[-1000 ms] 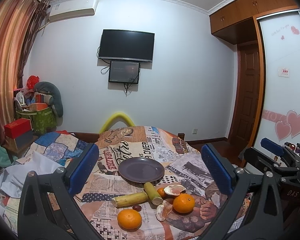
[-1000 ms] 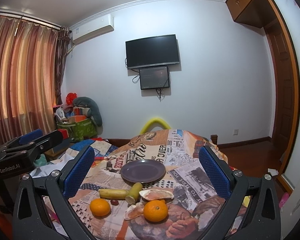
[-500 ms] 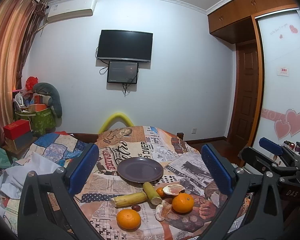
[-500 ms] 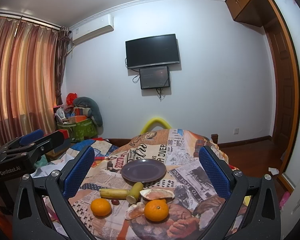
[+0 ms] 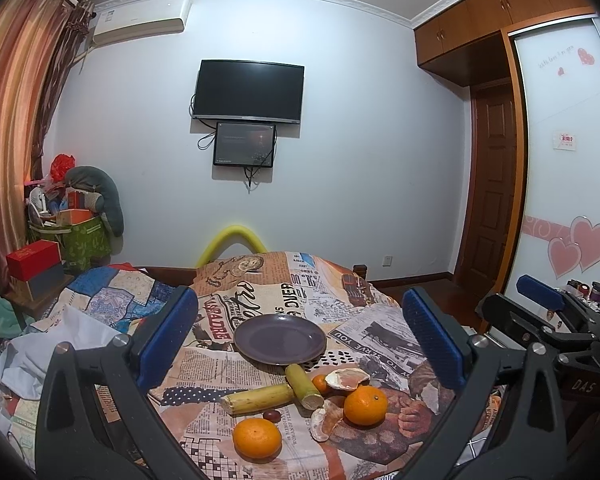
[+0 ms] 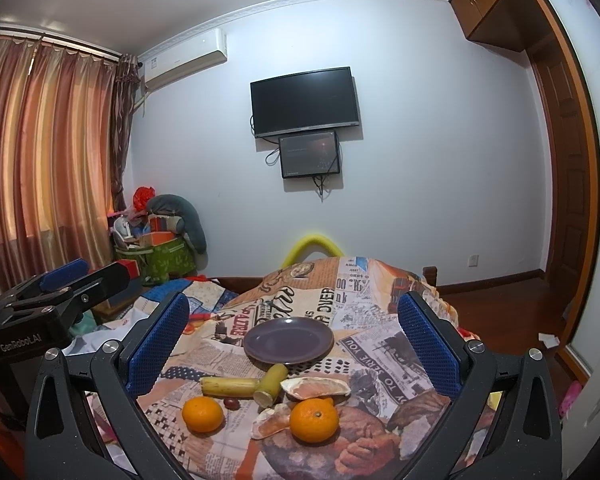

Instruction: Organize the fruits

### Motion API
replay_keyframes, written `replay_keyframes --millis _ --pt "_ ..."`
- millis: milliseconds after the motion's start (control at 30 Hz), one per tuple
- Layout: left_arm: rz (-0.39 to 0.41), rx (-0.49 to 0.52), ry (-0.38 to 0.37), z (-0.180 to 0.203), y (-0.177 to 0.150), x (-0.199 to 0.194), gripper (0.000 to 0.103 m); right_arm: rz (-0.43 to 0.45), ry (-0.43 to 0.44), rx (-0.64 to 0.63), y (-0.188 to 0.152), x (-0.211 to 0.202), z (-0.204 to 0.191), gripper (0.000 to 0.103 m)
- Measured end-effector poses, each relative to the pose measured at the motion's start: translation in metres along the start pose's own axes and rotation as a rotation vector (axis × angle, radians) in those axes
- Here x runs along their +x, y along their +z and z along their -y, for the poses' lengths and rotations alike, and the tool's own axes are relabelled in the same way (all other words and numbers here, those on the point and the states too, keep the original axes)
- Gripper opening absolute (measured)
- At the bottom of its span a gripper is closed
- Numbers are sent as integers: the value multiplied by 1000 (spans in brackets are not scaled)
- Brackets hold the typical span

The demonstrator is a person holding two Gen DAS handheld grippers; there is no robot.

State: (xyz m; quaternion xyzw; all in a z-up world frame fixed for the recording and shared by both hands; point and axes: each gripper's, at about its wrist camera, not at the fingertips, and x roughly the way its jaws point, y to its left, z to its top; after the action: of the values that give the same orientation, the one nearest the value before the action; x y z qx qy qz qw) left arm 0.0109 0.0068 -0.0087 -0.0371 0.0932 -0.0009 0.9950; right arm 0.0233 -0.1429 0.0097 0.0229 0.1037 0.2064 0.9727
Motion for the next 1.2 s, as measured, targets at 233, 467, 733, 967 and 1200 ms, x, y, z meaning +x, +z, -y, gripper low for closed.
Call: replay_keyframes --millis 233,467,733,967,1200 --pt "-6 2 4 -1 -1 2 103 -5 -1 -1 -2 1 0 103" --pt "-50 14 20 -10 -6 17 103 -43 -22 -5 -8 12 7 103" --pt "-176 29 46 -41 -28 53 101 -174 -44 -13 -37 40 20 103" --pt "-355 14 38 -71 -62 102 83 -311 -39 -43 -64 69 27 99" --pt "-525 -37 -19 -87 -104 143 75 -446 0 -15 -90 96 37 92"
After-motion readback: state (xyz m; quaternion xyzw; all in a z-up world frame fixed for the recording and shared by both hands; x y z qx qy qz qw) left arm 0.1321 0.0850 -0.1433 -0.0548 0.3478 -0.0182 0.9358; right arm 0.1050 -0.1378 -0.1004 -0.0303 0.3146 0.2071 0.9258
